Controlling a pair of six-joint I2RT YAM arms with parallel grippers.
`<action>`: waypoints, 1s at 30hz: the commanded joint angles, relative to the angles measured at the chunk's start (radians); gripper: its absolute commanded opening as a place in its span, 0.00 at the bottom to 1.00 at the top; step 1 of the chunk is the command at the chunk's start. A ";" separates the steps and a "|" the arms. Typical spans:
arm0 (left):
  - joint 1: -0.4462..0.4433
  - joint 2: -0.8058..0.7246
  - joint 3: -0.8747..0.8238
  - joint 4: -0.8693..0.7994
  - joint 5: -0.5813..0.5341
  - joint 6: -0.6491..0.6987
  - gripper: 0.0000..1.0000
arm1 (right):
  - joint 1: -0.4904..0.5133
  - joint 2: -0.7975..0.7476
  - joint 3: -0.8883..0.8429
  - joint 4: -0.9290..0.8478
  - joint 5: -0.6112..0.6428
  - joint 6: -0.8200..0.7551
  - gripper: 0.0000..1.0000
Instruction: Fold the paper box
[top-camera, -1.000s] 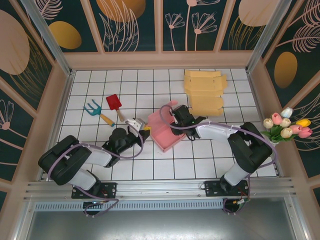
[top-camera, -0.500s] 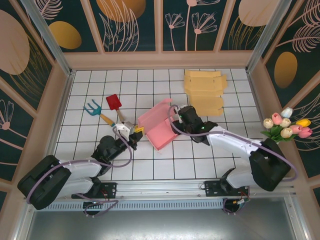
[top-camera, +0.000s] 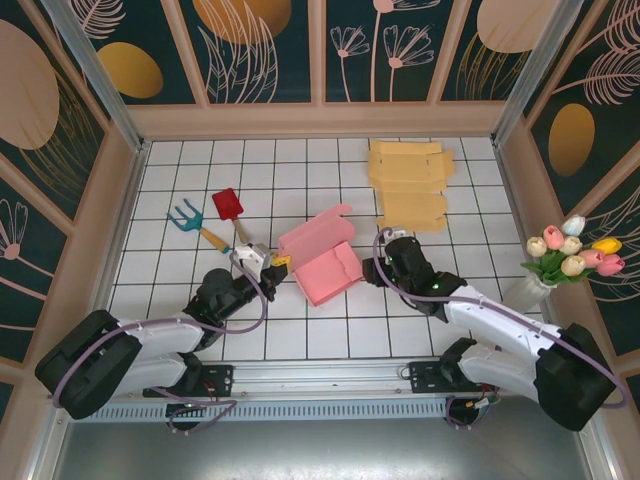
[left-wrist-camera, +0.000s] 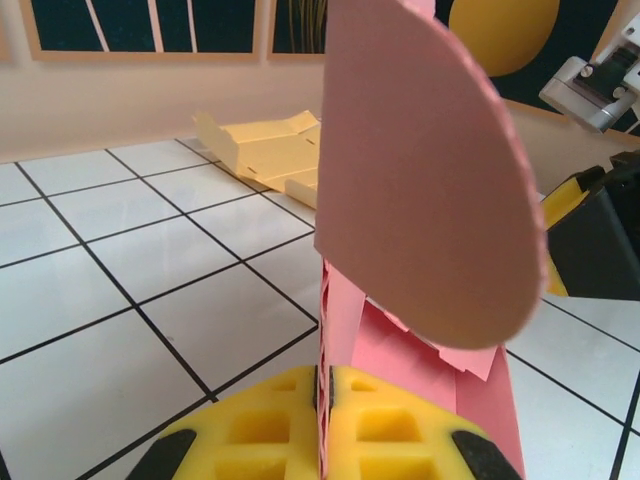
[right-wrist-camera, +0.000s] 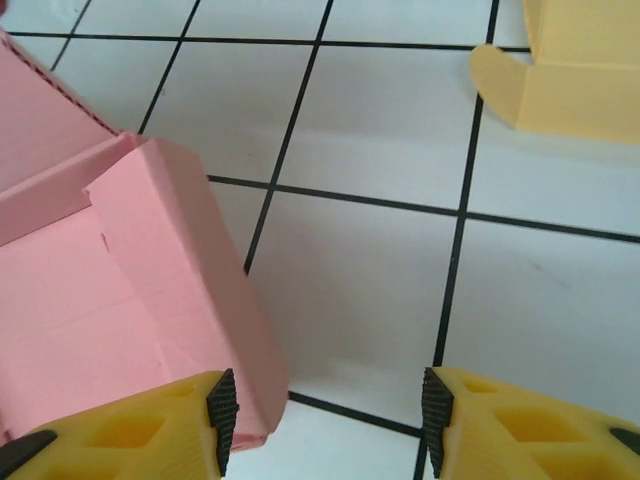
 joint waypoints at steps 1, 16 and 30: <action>-0.002 -0.015 0.026 -0.006 0.046 -0.018 0.03 | -0.018 -0.011 -0.030 0.069 -0.105 0.029 0.55; -0.001 0.052 0.042 0.005 0.095 -0.021 0.04 | -0.029 0.188 0.008 0.242 -0.241 -0.085 0.54; -0.002 0.154 0.063 0.067 0.073 -0.047 0.05 | 0.035 0.374 0.043 0.268 -0.145 -0.077 0.45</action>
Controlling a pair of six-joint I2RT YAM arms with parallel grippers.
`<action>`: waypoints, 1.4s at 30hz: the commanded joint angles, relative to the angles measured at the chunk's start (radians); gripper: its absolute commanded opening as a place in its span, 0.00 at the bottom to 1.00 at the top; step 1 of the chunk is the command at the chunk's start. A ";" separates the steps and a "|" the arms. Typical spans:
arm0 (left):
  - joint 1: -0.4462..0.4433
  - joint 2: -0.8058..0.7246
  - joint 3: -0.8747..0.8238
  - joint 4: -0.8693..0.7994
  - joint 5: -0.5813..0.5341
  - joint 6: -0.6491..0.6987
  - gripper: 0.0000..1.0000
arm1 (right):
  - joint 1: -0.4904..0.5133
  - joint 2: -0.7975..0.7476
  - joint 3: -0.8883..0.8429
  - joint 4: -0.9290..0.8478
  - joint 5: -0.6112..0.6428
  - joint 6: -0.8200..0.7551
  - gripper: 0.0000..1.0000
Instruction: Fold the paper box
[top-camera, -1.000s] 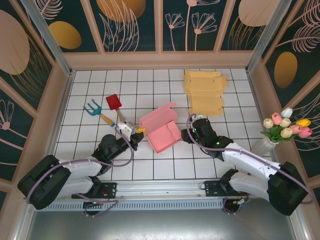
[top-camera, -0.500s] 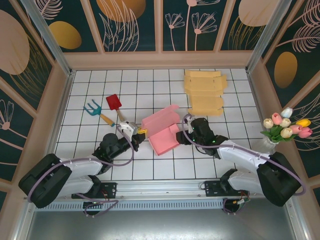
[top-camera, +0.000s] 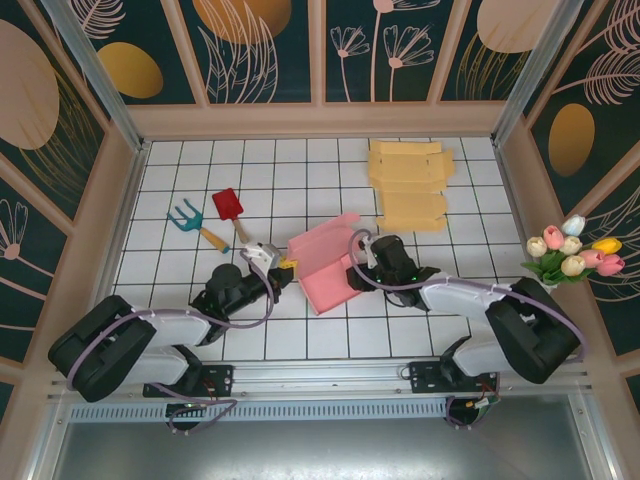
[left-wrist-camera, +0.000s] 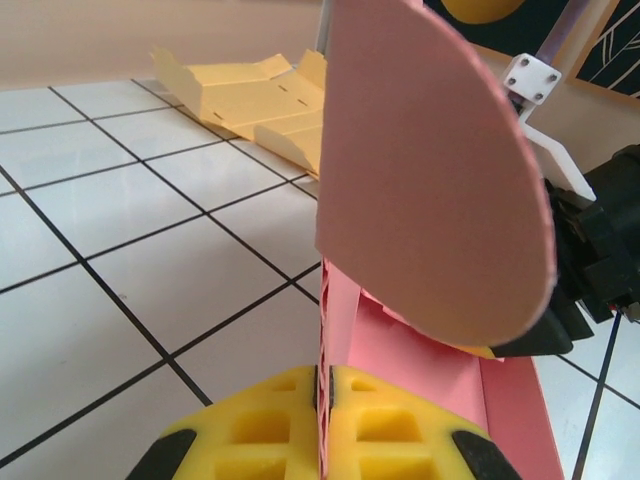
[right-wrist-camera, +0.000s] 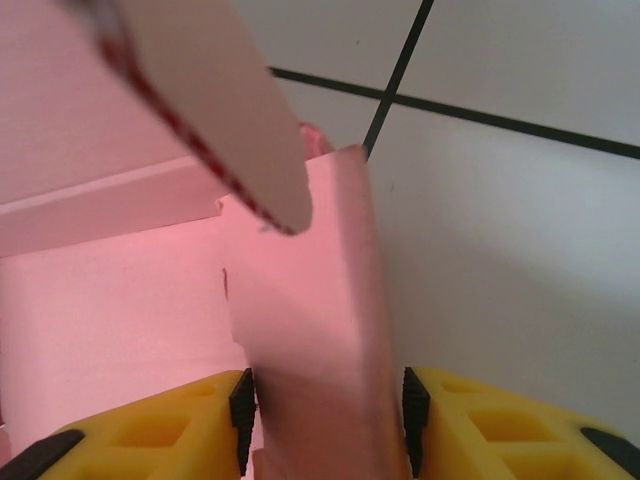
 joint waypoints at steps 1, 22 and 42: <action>-0.001 0.033 0.030 0.072 0.002 -0.023 0.05 | 0.035 0.038 0.039 0.018 0.076 -0.015 0.44; -0.002 0.048 0.087 -0.037 -0.294 -0.079 0.06 | 0.176 0.258 0.231 -0.267 0.716 0.134 0.27; -0.002 0.029 0.055 -0.013 -0.014 0.006 0.09 | 0.199 0.204 0.254 -0.149 0.379 0.070 0.44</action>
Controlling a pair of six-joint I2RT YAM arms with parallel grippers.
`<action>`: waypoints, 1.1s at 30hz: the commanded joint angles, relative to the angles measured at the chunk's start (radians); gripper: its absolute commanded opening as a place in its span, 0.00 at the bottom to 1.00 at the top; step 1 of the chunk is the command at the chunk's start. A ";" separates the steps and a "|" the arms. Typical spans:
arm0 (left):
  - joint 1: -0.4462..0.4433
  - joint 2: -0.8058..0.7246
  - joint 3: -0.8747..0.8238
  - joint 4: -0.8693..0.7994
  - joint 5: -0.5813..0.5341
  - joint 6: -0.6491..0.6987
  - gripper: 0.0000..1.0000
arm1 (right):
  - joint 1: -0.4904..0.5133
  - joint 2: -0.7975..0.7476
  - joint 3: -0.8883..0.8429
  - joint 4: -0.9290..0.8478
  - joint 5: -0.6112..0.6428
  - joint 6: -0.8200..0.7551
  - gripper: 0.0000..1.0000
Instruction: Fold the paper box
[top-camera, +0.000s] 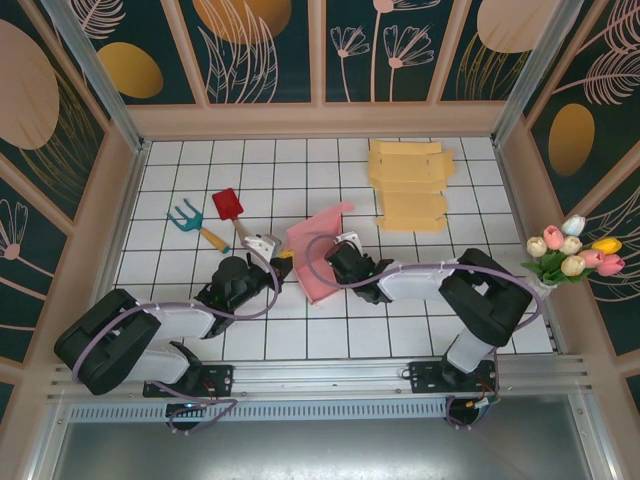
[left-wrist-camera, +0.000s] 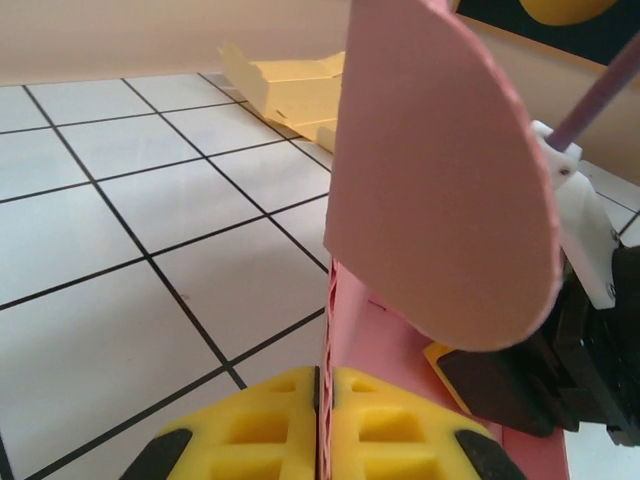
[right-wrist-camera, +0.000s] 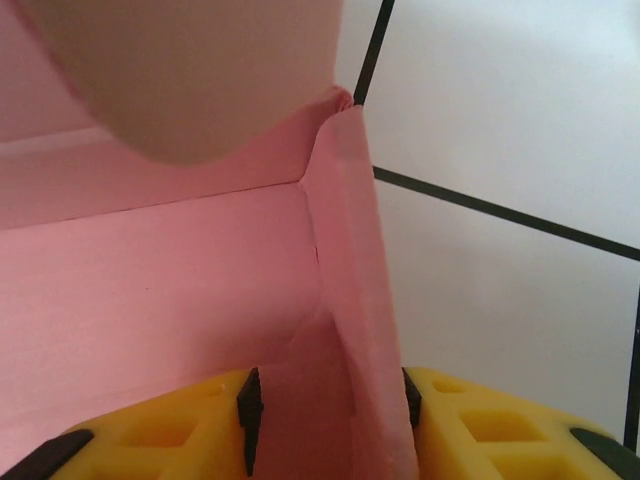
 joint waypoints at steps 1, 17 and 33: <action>-0.003 0.013 -0.006 0.053 0.079 0.024 0.09 | -0.006 -0.053 0.020 0.003 -0.094 0.008 0.44; -0.003 0.080 -0.023 0.104 0.100 0.103 0.08 | -0.237 -0.279 -0.211 0.222 -0.522 0.010 0.51; -0.003 0.141 -0.033 0.190 0.120 0.121 0.08 | -0.354 -0.477 -0.407 0.340 -0.627 0.090 0.28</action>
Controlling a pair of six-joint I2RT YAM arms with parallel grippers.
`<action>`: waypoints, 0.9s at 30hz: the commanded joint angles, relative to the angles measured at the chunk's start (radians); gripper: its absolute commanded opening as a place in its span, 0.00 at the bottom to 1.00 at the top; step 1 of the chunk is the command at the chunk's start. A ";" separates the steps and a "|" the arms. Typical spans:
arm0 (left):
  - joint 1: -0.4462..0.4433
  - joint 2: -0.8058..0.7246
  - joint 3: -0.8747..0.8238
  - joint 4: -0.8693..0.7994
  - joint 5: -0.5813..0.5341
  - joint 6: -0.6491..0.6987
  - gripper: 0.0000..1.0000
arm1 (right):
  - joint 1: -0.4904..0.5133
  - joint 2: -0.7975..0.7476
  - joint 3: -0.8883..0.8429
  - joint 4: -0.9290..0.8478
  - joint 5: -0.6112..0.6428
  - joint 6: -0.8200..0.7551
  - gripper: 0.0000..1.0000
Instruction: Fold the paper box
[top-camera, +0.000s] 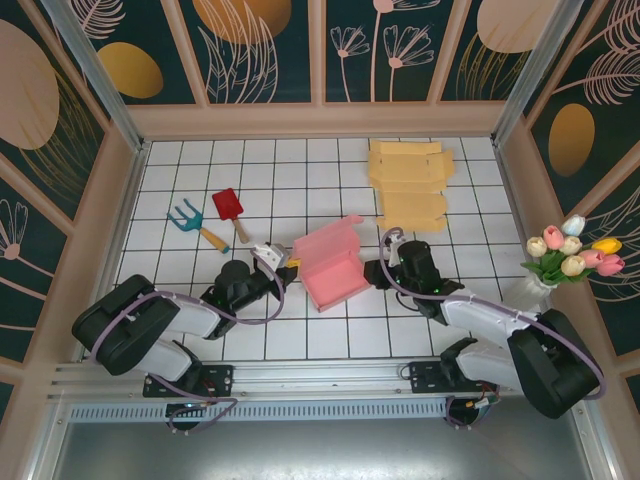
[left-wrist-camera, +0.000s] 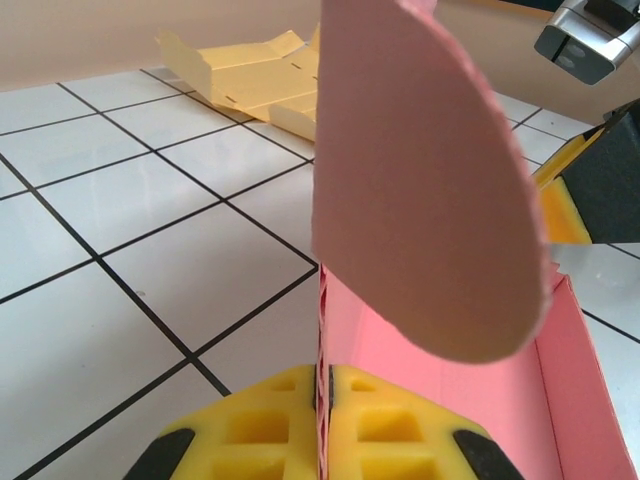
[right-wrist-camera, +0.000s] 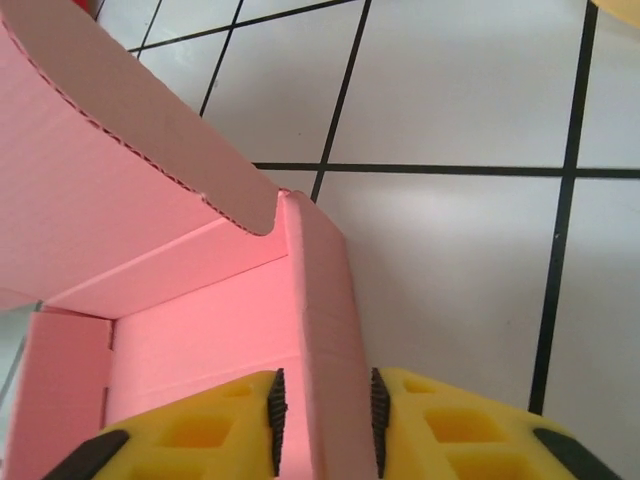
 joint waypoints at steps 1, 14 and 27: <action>-0.003 0.015 -0.007 0.042 0.030 0.015 0.08 | -0.003 0.009 -0.012 0.067 -0.060 0.012 0.26; -0.002 0.036 0.000 0.043 0.026 0.020 0.08 | -0.003 0.114 0.003 0.065 -0.042 0.000 0.21; -0.002 0.079 0.029 0.036 0.013 0.020 0.10 | 0.025 0.137 0.057 -0.015 0.062 -0.019 0.44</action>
